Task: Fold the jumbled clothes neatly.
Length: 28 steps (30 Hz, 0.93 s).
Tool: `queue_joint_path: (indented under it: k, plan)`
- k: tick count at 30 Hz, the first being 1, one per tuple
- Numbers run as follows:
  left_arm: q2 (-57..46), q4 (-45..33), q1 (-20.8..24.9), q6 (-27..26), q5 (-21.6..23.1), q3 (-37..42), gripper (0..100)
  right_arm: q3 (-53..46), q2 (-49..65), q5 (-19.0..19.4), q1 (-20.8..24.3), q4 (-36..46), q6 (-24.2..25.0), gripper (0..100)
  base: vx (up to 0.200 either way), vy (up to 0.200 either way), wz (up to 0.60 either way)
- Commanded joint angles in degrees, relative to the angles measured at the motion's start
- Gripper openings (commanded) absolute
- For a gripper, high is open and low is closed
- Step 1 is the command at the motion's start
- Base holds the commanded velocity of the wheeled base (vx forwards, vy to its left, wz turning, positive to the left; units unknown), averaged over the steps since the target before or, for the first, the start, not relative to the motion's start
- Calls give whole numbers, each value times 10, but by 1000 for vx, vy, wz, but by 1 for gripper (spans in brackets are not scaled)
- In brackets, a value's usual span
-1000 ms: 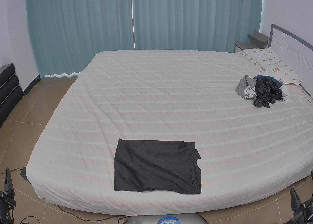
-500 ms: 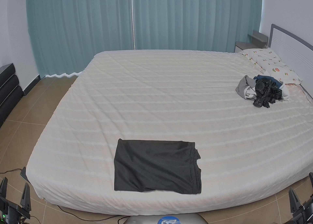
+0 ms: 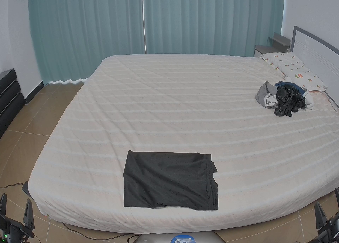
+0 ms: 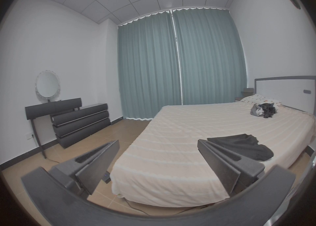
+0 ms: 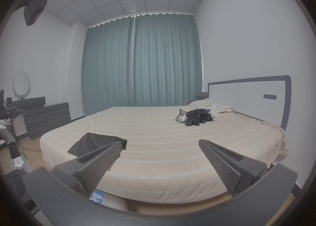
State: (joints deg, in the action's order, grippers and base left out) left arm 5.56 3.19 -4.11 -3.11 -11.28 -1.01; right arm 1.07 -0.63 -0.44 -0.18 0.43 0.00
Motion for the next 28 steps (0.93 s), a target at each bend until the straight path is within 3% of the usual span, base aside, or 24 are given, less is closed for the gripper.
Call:
queue_joint_path:
  k: [1,4,5,8,12,15,19,28]
  plan:
    - [5,-1,-4,14,83,8,100,-9,4,-1,0,-1,-1,100,0,0,0]
    - [5,-2,-4,18,107,8,100,-10,5,5,0,-1,-14,100,0,0,0]
    - [4,1,-4,16,132,9,100,-10,5,12,0,-5,-35,100,0,0,0]
    - [2,-23,-1,3,173,10,100,-10,5,16,0,-6,-36,100,0,0,0]
    - [-39,-32,51,6,174,9,100,-10,5,16,0,-6,-32,100,0,0,0]
    - [-56,-36,43,6,169,10,100,-10,5,15,0,-5,-31,100,0,0,0]
    - [-55,-33,43,41,107,10,100,-10,5,11,0,-5,-21,100,0,0,0]
    - [-55,-33,43,34,109,10,100,-11,5,5,2,-4,-4,100,0,0,0]
